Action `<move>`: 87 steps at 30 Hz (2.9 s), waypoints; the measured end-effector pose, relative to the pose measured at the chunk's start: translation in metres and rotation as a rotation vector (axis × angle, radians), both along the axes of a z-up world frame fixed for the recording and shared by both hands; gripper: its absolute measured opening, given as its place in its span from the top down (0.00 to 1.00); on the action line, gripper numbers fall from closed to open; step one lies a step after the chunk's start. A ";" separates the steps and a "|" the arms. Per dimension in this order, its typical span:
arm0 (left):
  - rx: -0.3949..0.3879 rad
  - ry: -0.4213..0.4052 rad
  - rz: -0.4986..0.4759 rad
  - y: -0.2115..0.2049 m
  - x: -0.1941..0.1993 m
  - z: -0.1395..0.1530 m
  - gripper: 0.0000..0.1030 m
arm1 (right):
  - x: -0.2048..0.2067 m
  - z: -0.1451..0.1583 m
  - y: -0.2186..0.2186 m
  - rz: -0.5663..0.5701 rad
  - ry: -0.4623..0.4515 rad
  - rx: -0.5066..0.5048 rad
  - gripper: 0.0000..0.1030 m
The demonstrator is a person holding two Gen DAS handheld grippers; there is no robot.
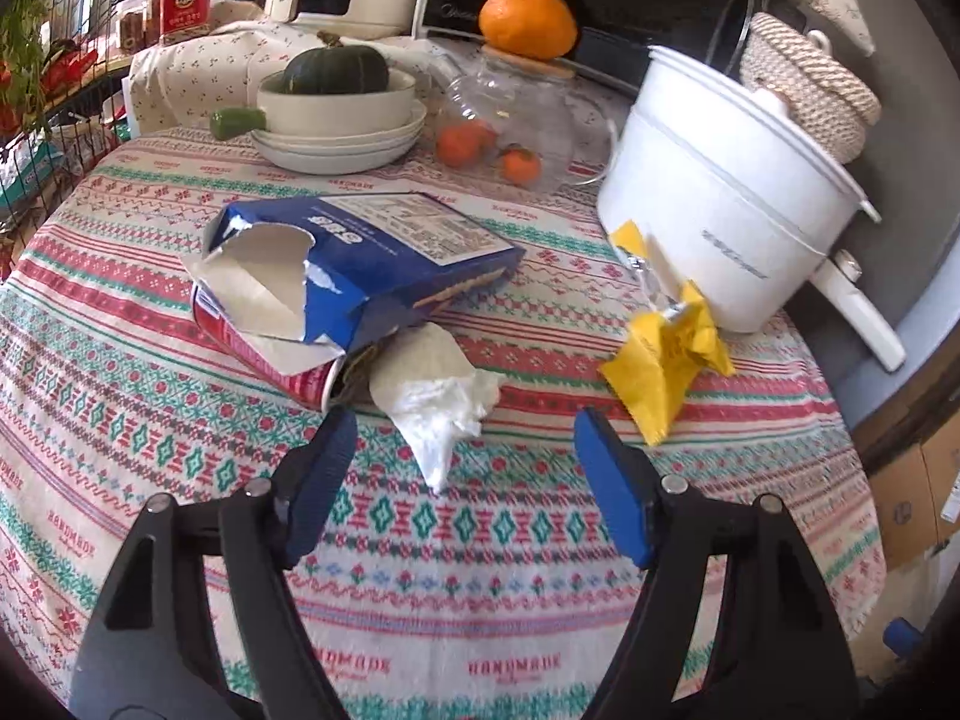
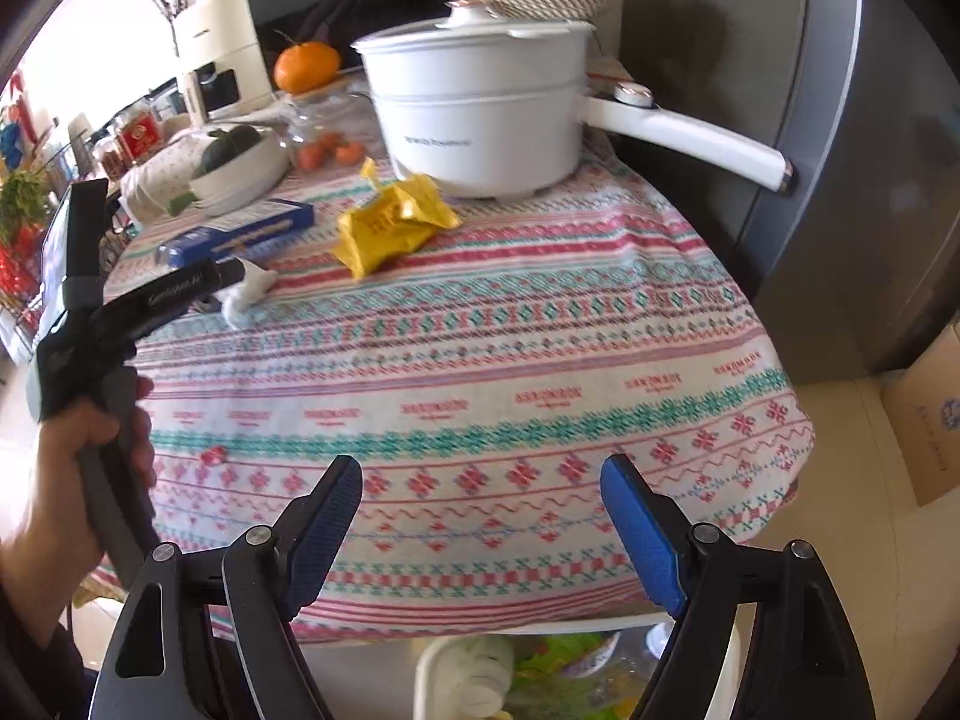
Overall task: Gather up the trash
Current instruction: 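Grasp the crumpled white tissue with the left tool and lift it, then grasp the yellow snack packet with the right tool and lift it, then carry the tissue and yellow packet over the white bin with both tools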
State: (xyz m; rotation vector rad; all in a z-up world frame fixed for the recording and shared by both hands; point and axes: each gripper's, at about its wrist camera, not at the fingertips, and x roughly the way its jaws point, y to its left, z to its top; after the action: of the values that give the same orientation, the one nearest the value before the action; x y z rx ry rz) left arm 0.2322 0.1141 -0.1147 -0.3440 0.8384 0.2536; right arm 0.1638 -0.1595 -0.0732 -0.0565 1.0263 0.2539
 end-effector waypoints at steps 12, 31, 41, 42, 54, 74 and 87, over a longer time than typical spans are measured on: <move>-0.024 0.078 0.030 0.004 0.017 -0.024 0.89 | 0.009 -0.012 -0.027 -0.069 0.040 0.001 0.19; -0.106 0.148 -0.270 0.049 -0.064 0.013 0.95 | 0.107 -0.052 0.067 -0.142 0.012 0.192 0.19; -0.026 0.058 -0.351 0.054 -0.090 0.051 0.95 | 0.160 -0.059 0.151 -0.067 -0.048 0.076 0.23; -0.022 0.058 -0.352 0.055 -0.092 0.052 0.95 | 0.163 -0.061 0.154 -0.067 -0.049 0.066 0.26; -0.059 0.051 -0.327 0.067 -0.097 0.057 0.95 | 0.169 -0.066 0.145 -0.040 -0.007 0.018 0.92; -0.122 0.009 -0.468 0.006 -0.134 0.087 0.95 | 0.032 0.007 0.039 0.069 0.068 0.079 0.97; -0.073 0.006 -0.668 -0.071 -0.171 0.094 0.95 | -0.055 0.030 -0.036 0.015 0.084 0.146 0.97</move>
State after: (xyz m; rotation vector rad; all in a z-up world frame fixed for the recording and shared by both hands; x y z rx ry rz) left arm 0.0612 0.0432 -0.0212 -0.1156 0.9247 -0.3985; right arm 0.1089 -0.1957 -0.0428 0.0794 1.0883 0.3470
